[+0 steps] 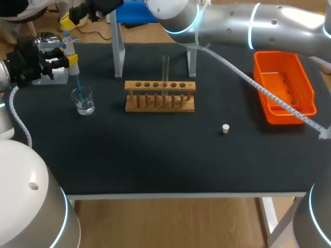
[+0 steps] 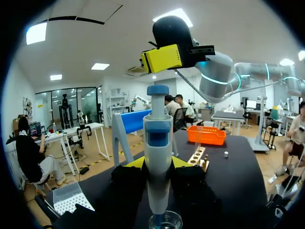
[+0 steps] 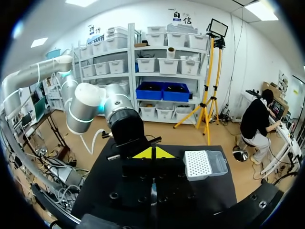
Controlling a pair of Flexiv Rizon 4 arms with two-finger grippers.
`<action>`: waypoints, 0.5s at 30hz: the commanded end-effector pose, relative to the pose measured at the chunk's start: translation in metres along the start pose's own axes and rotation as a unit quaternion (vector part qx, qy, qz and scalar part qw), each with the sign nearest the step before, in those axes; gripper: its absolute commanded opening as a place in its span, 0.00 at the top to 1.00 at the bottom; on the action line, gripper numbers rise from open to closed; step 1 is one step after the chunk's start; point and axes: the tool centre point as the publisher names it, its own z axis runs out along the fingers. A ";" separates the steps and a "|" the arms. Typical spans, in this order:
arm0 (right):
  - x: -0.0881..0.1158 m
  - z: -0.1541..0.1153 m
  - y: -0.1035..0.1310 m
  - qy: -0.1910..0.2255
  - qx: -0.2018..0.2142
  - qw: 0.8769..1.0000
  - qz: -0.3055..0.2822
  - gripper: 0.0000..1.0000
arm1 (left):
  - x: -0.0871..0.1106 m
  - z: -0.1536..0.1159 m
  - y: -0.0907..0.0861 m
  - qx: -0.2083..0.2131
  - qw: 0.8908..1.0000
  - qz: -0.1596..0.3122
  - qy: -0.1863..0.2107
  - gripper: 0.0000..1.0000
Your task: Invert the test tube, pick up the pipette, mount the tip to pipette, aspirate from beaker and dispense into the tube, eject the tip, return the pipette, and cap with the stopper.
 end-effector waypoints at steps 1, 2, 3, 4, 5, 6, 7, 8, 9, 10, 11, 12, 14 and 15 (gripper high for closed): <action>-0.003 0.003 0.000 0.003 0.004 1.000 0.001 1.00 | 0.000 0.000 0.000 0.000 1.000 0.000 -0.001 1.00; -0.003 0.004 0.000 0.003 0.005 1.000 0.002 1.00 | 0.000 0.000 0.000 0.000 1.000 0.000 -0.001 1.00; -0.003 0.004 -0.001 0.003 0.006 1.000 0.002 1.00 | 0.000 0.000 0.000 0.000 1.000 0.000 -0.001 1.00; -0.003 0.005 -0.001 0.003 0.006 1.000 0.002 1.00 | 0.000 0.000 0.000 0.000 1.000 0.000 -0.001 1.00; -0.003 0.006 -0.001 0.003 0.007 1.000 0.003 1.00 | 0.000 0.000 0.000 0.000 1.000 0.000 -0.001 1.00; -0.004 0.006 -0.002 0.003 0.007 1.000 0.003 1.00 | 0.000 0.000 0.000 0.000 1.000 0.000 -0.001 1.00; -0.004 0.007 -0.002 0.003 0.008 1.000 0.003 1.00 | 0.000 0.000 0.000 0.000 1.000 0.000 -0.001 1.00; -0.004 0.008 -0.002 0.003 0.008 1.000 0.003 1.00 | 0.000 0.000 0.000 0.000 1.000 0.000 -0.001 1.00; -0.004 0.008 -0.002 0.003 0.009 1.000 0.003 1.00 | 0.000 0.000 0.000 0.000 1.000 0.000 -0.001 1.00; -0.004 0.009 -0.002 0.003 0.010 1.000 0.003 1.00 | 0.000 0.000 0.000 0.000 1.000 0.000 -0.001 1.00; -0.004 0.010 -0.002 0.003 0.011 1.000 0.003 1.00 | 0.000 0.000 0.000 0.000 1.000 0.000 -0.001 1.00; -0.004 0.010 -0.003 0.003 0.012 1.000 0.003 1.00 | 0.000 0.000 0.000 0.000 1.000 0.000 -0.001 1.00; -0.004 0.011 -0.003 0.003 0.013 1.000 0.004 1.00 | 0.000 0.000 0.000 0.000 1.000 0.000 -0.001 1.00; -0.004 0.011 -0.003 0.003 0.014 1.000 0.004 1.00 | 0.000 0.000 0.000 0.000 1.000 0.000 -0.001 1.00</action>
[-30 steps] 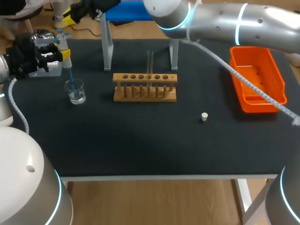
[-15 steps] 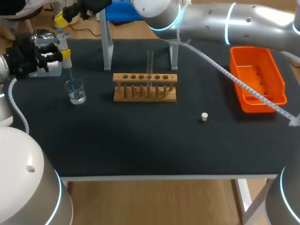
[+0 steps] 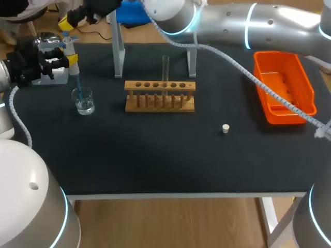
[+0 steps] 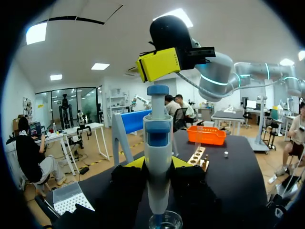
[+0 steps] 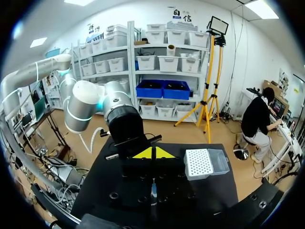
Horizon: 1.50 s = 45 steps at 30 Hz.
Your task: Invert the test tube, pick up the pipette, mount the tip to pipette, aspirate from beaker and dispense into the tube, eject the tip, return the pipette, and cap with the stopper.
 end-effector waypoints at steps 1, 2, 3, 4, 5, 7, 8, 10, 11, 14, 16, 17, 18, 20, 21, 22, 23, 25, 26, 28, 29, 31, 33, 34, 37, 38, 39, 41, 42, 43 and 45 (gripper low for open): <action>-0.002 0.002 0.001 0.002 0.005 1.000 0.001 1.00 | 0.000 0.000 0.000 0.000 1.000 0.000 -0.001 1.00; -0.002 0.003 0.000 0.001 0.006 1.000 0.001 1.00 | 0.000 0.000 0.000 0.000 1.000 0.000 -0.001 1.00; -0.002 0.003 0.000 0.001 0.007 1.000 0.001 1.00 | 0.000 0.000 0.000 0.000 1.000 0.000 -0.001 1.00; -0.002 0.004 -0.001 0.001 0.008 1.000 0.001 1.00 | 0.000 0.000 0.000 0.000 1.000 0.000 -0.001 1.00; -0.002 0.004 -0.002 0.001 0.009 1.000 0.001 1.00 | 0.000 0.000 0.000 0.000 1.000 0.000 -0.001 1.00; -0.002 0.004 -0.003 0.002 0.010 1.000 0.001 1.00 | 0.000 0.000 0.000 0.000 1.000 0.000 -0.001 1.00; -0.001 0.005 -0.004 0.002 0.011 1.000 0.002 1.00 | 0.000 0.000 0.000 0.000 1.000 0.000 -0.001 1.00; 0.000 0.005 -0.004 0.003 0.013 1.000 0.001 1.00 | 0.000 0.000 0.000 0.000 1.000 0.000 -0.001 1.00; 0.000 0.005 -0.005 0.003 0.013 1.000 0.001 1.00 | 0.000 0.000 0.000 0.000 1.000 0.000 -0.001 1.00; 0.001 0.005 -0.006 0.004 0.015 1.000 0.001 1.00 | 0.000 0.000 0.000 0.000 1.000 0.000 -0.001 1.00; 0.002 0.005 -0.008 0.005 0.017 1.000 0.000 1.00 | 0.000 0.000 0.000 0.000 1.000 0.000 -0.001 1.00; 0.002 0.005 -0.008 0.005 0.017 1.000 0.000 1.00 | 0.000 0.000 0.000 0.000 1.000 0.000 -0.001 1.00; 0.002 0.005 -0.009 0.005 0.018 1.000 0.001 1.00 | 0.000 0.000 0.000 0.000 1.000 0.000 -0.001 1.00; 0.002 0.004 -0.010 0.005 0.018 1.000 0.001 1.00 | 0.000 0.000 0.000 0.000 1.000 0.000 -0.001 1.00; 0.002 0.004 -0.010 0.004 0.018 1.000 0.001 1.00 | 0.000 0.000 0.000 0.000 1.000 0.000 -0.001 1.00; 0.002 0.003 -0.010 0.004 0.018 1.000 0.001 1.00 | 0.000 0.000 0.000 0.000 1.000 0.000 -0.001 1.00; 0.002 0.003 -0.009 0.004 0.018 1.000 0.001 1.00 | 0.000 0.000 0.000 0.000 1.000 0.000 -0.001 1.00; 0.002 0.001 -0.008 0.003 0.016 1.000 0.000 1.00 | 0.000 0.000 0.000 0.000 1.000 0.000 -0.001 1.00; 0.002 0.001 -0.007 0.003 0.015 1.000 -0.001 1.00 | 0.000 0.000 0.000 0.000 1.000 0.000 -0.001 1.00; 0.002 -0.001 -0.004 0.002 0.012 1.000 -0.003 1.00 | 0.000 0.000 0.000 0.000 1.000 0.000 -0.001 1.00; 0.002 -0.001 -0.003 0.001 0.010 1.000 -0.004 1.00 | 0.000 0.000 0.000 0.000 1.000 0.000 -0.001 1.00; 0.003 -0.002 -0.001 0.000 0.009 1.000 -0.006 1.00 | 0.000 0.000 0.000 0.000 1.000 0.000 -0.001 1.00; 0.003 -0.004 0.000 0.000 0.008 1.000 -0.007 1.00 | 0.000 0.000 0.000 0.000 1.000 0.000 -0.001 1.00; 0.002 -0.004 0.000 -0.001 0.007 1.000 -0.007 1.00 | 0.000 0.000 0.000 0.000 1.000 0.000 -0.001 1.00; 0.001 -0.006 -0.001 -0.002 0.007 1.000 -0.007 1.00 | 0.000 0.000 0.000 0.000 1.000 0.000 -0.001 1.00; 0.001 -0.007 -0.001 -0.003 0.007 1.000 -0.007 1.00 | 0.000 0.000 0.000 0.000 1.000 0.000 -0.001 1.00; 0.001 -0.007 -0.002 -0.003 0.008 1.000 -0.007 1.00 | 0.000 0.000 0.000 0.000 1.000 0.000 -0.001 1.00; 0.002 -0.008 -0.003 -0.004 0.009 1.000 -0.007 1.00 | 0.000 0.000 0.000 0.000 1.000 0.000 -0.001 1.00; 0.002 -0.008 -0.004 -0.004 0.009 1.000 -0.007 1.00 | 0.000 0.000 0.000 0.000 1.000 0.000 -0.001 1.00; 0.002 -0.008 -0.005 -0.004 0.010 1.000 -0.007 1.00 | 0.000 0.000 0.000 0.000 1.000 0.000 -0.001 1.00; 0.002 -0.008 -0.006 -0.005 0.011 1.000 -0.006 1.00 | 0.000 0.000 0.000 0.000 1.000 0.000 -0.001 1.00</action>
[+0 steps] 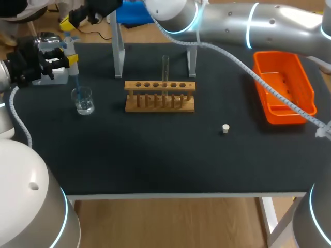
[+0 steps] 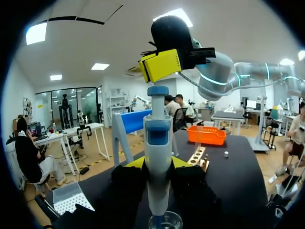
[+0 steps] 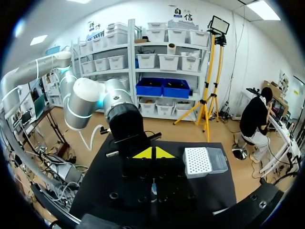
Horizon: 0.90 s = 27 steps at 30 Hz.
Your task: Invert the test tube, pick up the pipette, mount the tip to pipette, aspirate from beaker and dispense into the tube, eject the tip, return the pipette, and cap with the stopper.
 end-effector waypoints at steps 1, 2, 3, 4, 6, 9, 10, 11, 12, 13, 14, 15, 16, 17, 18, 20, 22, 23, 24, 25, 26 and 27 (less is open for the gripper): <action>0.001 -0.002 -0.002 -0.001 0.002 1.000 0.001 1.00 | 0.000 0.000 0.000 0.000 1.000 0.000 -0.001 1.00; 0.001 -0.001 -0.003 -0.001 0.003 1.000 0.002 1.00 | 0.000 0.000 0.000 0.000 1.000 0.000 -0.001 1.00; 0.001 -0.001 -0.003 0.000 0.004 1.000 0.002 1.00 | 0.000 0.000 0.000 0.000 1.000 0.000 -0.001 1.00; 0.001 0.000 -0.004 0.000 0.004 1.000 0.002 1.00 | 0.000 0.000 0.000 0.000 1.000 0.000 -0.001 1.00; 0.002 0.001 -0.004 0.001 0.006 1.000 0.002 1.00 | 0.000 0.000 0.000 0.000 1.000 0.000 -0.001 1.00; 0.002 0.002 -0.004 0.003 0.008 1.000 0.002 1.00 | 0.000 0.000 0.000 0.000 1.000 0.000 -0.001 1.00; 0.002 0.003 -0.005 0.003 0.009 1.000 0.001 1.00 | 0.000 0.000 0.000 0.000 1.000 0.000 -0.001 1.00; 0.002 0.003 -0.005 0.004 0.010 1.000 0.001 1.00 | 0.000 0.000 0.000 0.000 1.000 0.000 -0.001 1.00; 0.003 0.003 -0.005 0.004 0.010 1.000 0.000 1.00 | 0.000 0.000 0.000 0.000 1.000 0.000 -0.001 1.00; 0.002 0.004 -0.005 0.004 0.010 1.000 0.000 1.00 | 0.000 0.000 0.000 0.000 1.000 0.000 -0.001 1.00; 0.002 0.004 -0.005 0.005 0.011 1.000 0.000 1.00 | 0.000 0.000 0.000 0.000 1.000 0.000 -0.001 1.00; 0.002 0.004 -0.005 0.005 0.011 1.000 0.000 1.00 | 0.000 0.000 0.000 0.000 1.000 0.000 -0.001 1.00; 0.002 0.005 -0.005 0.005 0.012 1.000 0.000 1.00 | 0.000 0.000 0.000 0.000 1.000 0.000 -0.001 1.00; 0.002 0.005 -0.005 0.006 0.013 1.000 -0.001 1.00 | 0.000 0.000 0.000 0.000 1.000 0.000 -0.001 1.00; 0.002 0.006 -0.006 0.006 0.014 1.000 -0.001 1.00 | 0.000 0.000 0.000 0.000 1.000 0.000 -0.001 1.00; 0.003 0.007 -0.006 0.007 0.016 1.000 -0.002 1.00 | 0.000 0.000 0.000 0.000 1.000 0.000 -0.001 1.00; 0.003 0.008 -0.006 0.007 0.017 1.000 -0.002 1.00 | 0.000 0.000 0.000 0.000 1.000 0.000 -0.001 1.00; 0.002 0.008 -0.007 0.008 0.018 1.000 -0.002 1.00 | 0.000 0.000 0.000 0.000 1.000 0.000 -0.001 1.00; 0.002 0.008 -0.007 0.008 0.019 1.000 -0.002 1.00 | 0.000 0.000 0.000 0.000 1.000 0.000 -0.001 1.00; 0.002 0.009 -0.007 0.008 0.020 1.000 -0.002 1.00 | 0.000 0.000 0.000 0.000 1.000 0.000 -0.001 1.00; 0.003 0.010 -0.008 0.009 0.020 1.000 -0.002 1.00 | 0.000 0.000 0.000 0.000 1.000 0.000 -0.001 1.00; 0.003 0.010 -0.008 0.009 0.021 1.000 -0.002 1.00 | 0.000 0.000 0.000 0.000 1.000 0.000 -0.001 1.00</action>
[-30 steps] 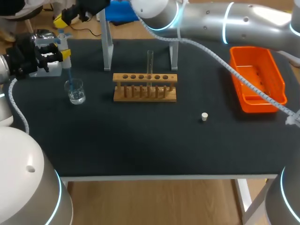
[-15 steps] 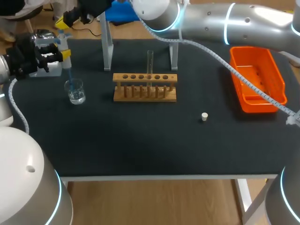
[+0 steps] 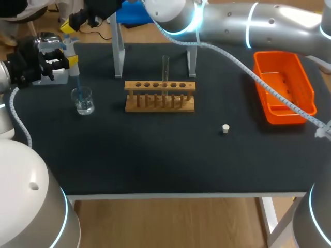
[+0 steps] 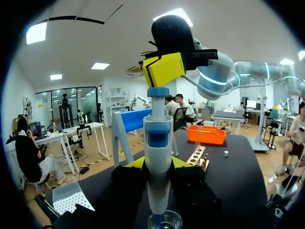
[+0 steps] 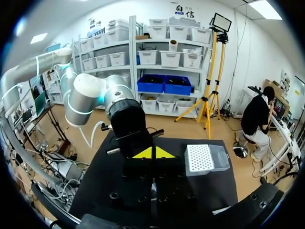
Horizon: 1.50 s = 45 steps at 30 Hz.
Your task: Invert the test tube, pick up the pipette, mount the tip to pipette, aspirate from beaker and dispense into the tube, eject the tip, return the pipette, and cap with the stopper.
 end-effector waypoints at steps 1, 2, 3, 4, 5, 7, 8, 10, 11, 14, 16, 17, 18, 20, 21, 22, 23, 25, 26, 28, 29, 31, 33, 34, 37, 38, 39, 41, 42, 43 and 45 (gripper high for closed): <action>-0.002 0.004 -0.002 0.004 0.007 1.000 0.000 1.00 | -0.001 0.000 -0.003 0.001 1.000 0.000 -0.001 1.00; -0.001 0.005 -0.003 0.004 0.008 1.000 0.000 1.00 | -0.001 0.000 -0.003 0.001 1.000 0.000 -0.001 1.00; -0.001 0.005 -0.003 0.005 0.009 1.000 0.000 1.00 | -0.001 0.000 -0.003 0.001 1.000 0.000 -0.001 1.00; -0.001 0.006 -0.004 0.005 0.010 1.000 0.000 1.00 | -0.001 0.000 -0.003 0.001 1.000 0.000 -0.001 1.00; -0.001 0.007 -0.004 0.005 0.010 1.000 0.001 1.00 | -0.001 0.000 -0.003 0.001 1.000 0.000 -0.001 1.00; -0.001 0.008 -0.005 0.006 0.011 1.000 0.001 1.00 | -0.001 0.000 -0.003 0.001 1.000 0.000 -0.001 1.00; -0.001 0.008 -0.006 0.006 0.012 1.000 0.001 1.00 | -0.001 0.000 -0.003 0.001 1.000 0.000 -0.001 1.00; -0.001 0.009 -0.007 0.007 0.013 1.000 0.002 1.00 | -0.001 0.000 -0.003 0.001 1.000 0.000 -0.001 1.00; -0.001 0.009 -0.007 0.007 0.013 1.000 0.003 1.00 | -0.001 0.000 -0.003 0.001 1.000 0.000 -0.001 1.00; -0.001 0.010 -0.009 0.008 0.014 1.000 0.004 1.00 | -0.001 0.000 -0.003 0.001 1.000 0.000 -0.001 1.00; 0.000 0.010 -0.010 0.009 0.015 1.000 0.005 1.00 | -0.001 0.000 -0.003 0.001 1.000 0.000 -0.001 1.00; 0.000 0.011 -0.011 0.009 0.015 1.000 0.006 1.00 | -0.001 0.000 -0.003 0.001 1.000 0.000 -0.001 1.00; 0.000 0.011 -0.011 0.009 0.016 1.000 0.006 1.00 | -0.001 0.000 -0.003 0.001 1.000 0.000 -0.001 1.00; 0.001 0.012 -0.013 0.010 0.017 1.000 0.007 1.00 | -0.001 0.000 -0.003 0.001 1.000 0.000 -0.001 1.00; 0.001 0.012 -0.013 0.010 0.018 1.000 0.008 1.00 | -0.001 0.000 -0.003 0.001 1.000 0.000 -0.001 1.00; 0.001 0.012 -0.014 0.011 0.019 1.000 0.008 1.00 | -0.001 0.000 -0.003 0.001 1.000 0.000 -0.001 1.00; 0.002 0.013 -0.015 0.011 0.019 1.000 0.008 1.00 | -0.001 0.000 -0.003 0.001 1.000 0.000 -0.001 1.00; 0.003 0.014 -0.016 0.012 0.022 1.000 0.009 1.00 | -0.001 0.000 -0.003 0.001 1.000 0.000 -0.001 1.00; 0.003 0.014 -0.017 0.012 0.022 1.000 0.009 1.00 | -0.001 0.000 -0.003 0.001 1.000 0.000 -0.001 1.00; 0.003 0.014 -0.018 0.013 0.024 1.000 0.009 1.00 | -0.001 0.000 -0.003 0.001 1.000 0.000 -0.001 1.00; 0.003 0.015 -0.019 0.013 0.024 1.000 0.010 1.00 | -0.001 0.000 -0.003 0.001 1.000 0.000 -0.001 1.00; 0.003 0.015 -0.020 0.013 0.026 1.000 0.010 1.00 | -0.001 0.000 -0.003 0.001 1.000 0.000 -0.001 1.00; 0.003 0.015 -0.020 0.012 0.027 1.000 0.010 1.00 | -0.001 0.000 -0.003 0.001 1.000 0.000 -0.001 1.00; 0.003 0.013 -0.019 0.012 0.027 1.000 0.010 1.00 | -0.001 0.000 -0.003 0.001 1.000 0.000 -0.001 1.00; 0.002 0.007 -0.014 0.006 0.017 1.000 0.007 1.00 | -0.001 0.000 -0.003 0.001 1.000 0.000 -0.001 1.00; 0.002 0.003 -0.011 0.006 0.011 1.000 0.006 1.00 | -0.001 0.000 -0.003 0.001 1.000 0.000 -0.001 1.00; 0.002 0.000 -0.009 0.005 0.007 1.000 0.005 1.00 | -0.001 0.000 -0.003 0.001 1.000 0.000 -0.001 1.00; 0.003 -0.008 -0.004 0.003 -0.001 1.000 0.002 1.00 | -0.001 0.000 -0.003 0.001 1.000 0.000 -0.001 1.00; 0.003 -0.012 -0.002 0.002 -0.004 1.000 0.001 1.00 | -0.001 0.000 -0.003 0.001 1.000 0.000 -0.001 1.00; 0.004 -0.016 0.000 0.000 -0.008 1.000 -0.001 0.71 | -0.001 0.000 -0.003 0.001 1.000 0.000 -0.001 1.00; 0.005 -0.025 0.002 -0.003 -0.013 1.000 -0.005 0.00 | -0.001 0.000 -0.003 0.001 1.000 0.000 -0.001 1.00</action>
